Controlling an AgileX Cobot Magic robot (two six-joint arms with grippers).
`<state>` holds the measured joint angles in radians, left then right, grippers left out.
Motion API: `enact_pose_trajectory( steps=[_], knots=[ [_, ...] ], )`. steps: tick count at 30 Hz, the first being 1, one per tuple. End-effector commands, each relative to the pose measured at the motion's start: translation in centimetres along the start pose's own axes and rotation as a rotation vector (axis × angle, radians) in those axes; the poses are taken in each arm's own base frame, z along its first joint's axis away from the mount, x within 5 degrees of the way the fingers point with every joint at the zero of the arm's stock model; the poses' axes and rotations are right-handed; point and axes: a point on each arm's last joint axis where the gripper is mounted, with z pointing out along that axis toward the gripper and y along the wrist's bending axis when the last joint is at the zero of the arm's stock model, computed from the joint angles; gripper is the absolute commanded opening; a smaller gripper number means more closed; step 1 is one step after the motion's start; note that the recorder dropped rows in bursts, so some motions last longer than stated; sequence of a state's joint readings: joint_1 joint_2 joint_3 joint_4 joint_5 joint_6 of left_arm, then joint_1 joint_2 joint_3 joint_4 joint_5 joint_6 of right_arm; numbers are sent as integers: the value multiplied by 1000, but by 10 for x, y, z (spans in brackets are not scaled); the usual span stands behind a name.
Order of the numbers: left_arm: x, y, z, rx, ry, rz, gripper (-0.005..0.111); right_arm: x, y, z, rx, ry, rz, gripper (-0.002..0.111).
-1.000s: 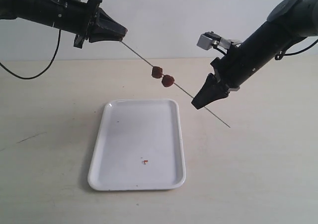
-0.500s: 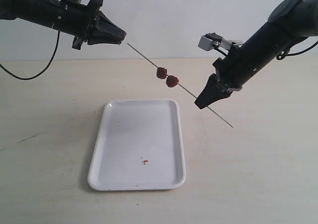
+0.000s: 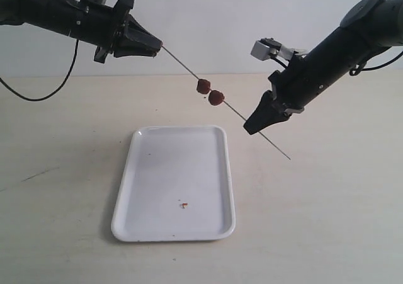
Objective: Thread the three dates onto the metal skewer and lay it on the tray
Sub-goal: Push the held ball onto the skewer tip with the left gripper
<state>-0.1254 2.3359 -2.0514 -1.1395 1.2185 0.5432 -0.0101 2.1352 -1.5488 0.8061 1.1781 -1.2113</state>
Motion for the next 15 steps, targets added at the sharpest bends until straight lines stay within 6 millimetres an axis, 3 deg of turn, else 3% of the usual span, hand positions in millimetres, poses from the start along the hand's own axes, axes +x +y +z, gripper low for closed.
enact_pose_trajectory(
  steps=[1, 15],
  knots=[
    [-1, -9, 2, 38, -12, -10, 18, -2, 1, -4, 4, -20, -8, 0],
    [-2, -7, 0, 43, -21, -14, 18, -3, 0, -4, 6, -25, -6, 0]
  ],
)
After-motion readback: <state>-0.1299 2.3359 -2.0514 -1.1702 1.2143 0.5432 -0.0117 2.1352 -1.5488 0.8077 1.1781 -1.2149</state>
